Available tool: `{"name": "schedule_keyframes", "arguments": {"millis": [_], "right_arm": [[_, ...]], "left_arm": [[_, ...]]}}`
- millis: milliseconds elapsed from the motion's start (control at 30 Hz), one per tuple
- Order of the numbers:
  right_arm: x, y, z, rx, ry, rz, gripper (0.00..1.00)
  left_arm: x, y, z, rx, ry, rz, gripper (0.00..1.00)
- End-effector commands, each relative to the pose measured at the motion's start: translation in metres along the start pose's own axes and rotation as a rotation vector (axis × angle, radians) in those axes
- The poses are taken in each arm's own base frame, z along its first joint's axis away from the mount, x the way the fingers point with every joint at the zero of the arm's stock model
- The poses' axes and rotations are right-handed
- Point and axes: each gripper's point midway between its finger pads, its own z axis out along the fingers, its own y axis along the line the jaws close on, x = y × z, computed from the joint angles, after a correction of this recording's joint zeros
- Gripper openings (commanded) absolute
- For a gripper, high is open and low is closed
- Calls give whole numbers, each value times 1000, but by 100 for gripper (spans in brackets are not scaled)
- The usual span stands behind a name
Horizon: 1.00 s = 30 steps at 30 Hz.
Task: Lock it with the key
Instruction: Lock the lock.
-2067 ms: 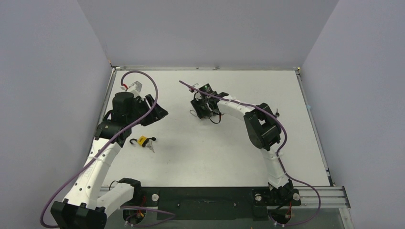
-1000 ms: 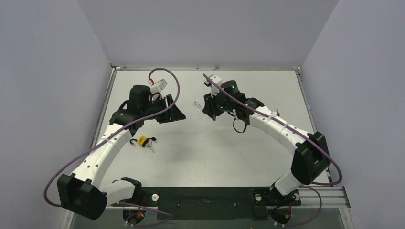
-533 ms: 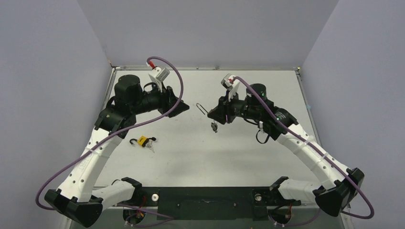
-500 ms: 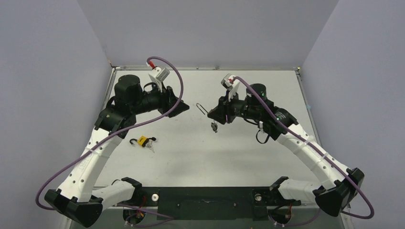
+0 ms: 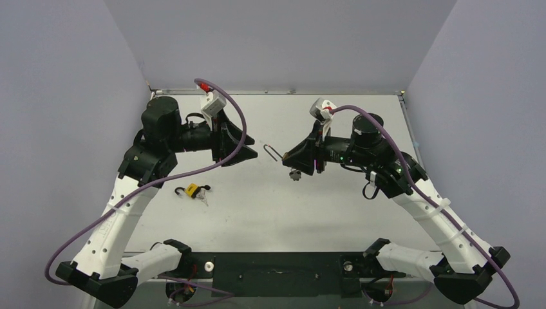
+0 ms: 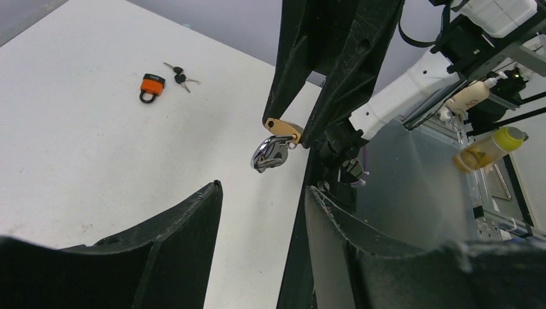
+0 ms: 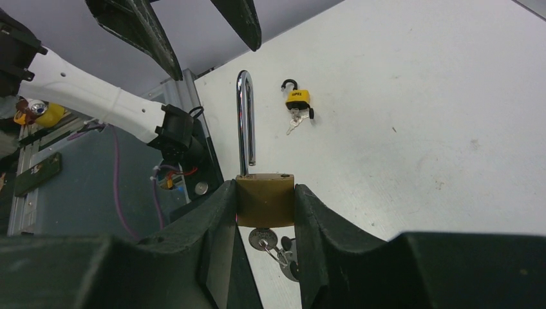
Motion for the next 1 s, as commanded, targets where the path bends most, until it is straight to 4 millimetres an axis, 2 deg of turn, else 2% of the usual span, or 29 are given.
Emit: {"name": "schedule_keyframes", "arguments": {"millis": [0, 300, 733, 967], "right_arm": [[-27, 27, -11, -68, -69, -45, 0], [-33, 37, -11, -89, -74, -59, 0], [-32, 35, -8, -67, -58, -62, 0], [-28, 28, -6, -39, -41, -64, 0]], "left_arm": [[-17, -25, 0, 120, -29, 80, 48], [-13, -33, 7, 167, -3, 73, 49], [-9, -40, 17, 192, 5, 61, 47], [-6, -41, 20, 195, 5, 45, 37]]}}
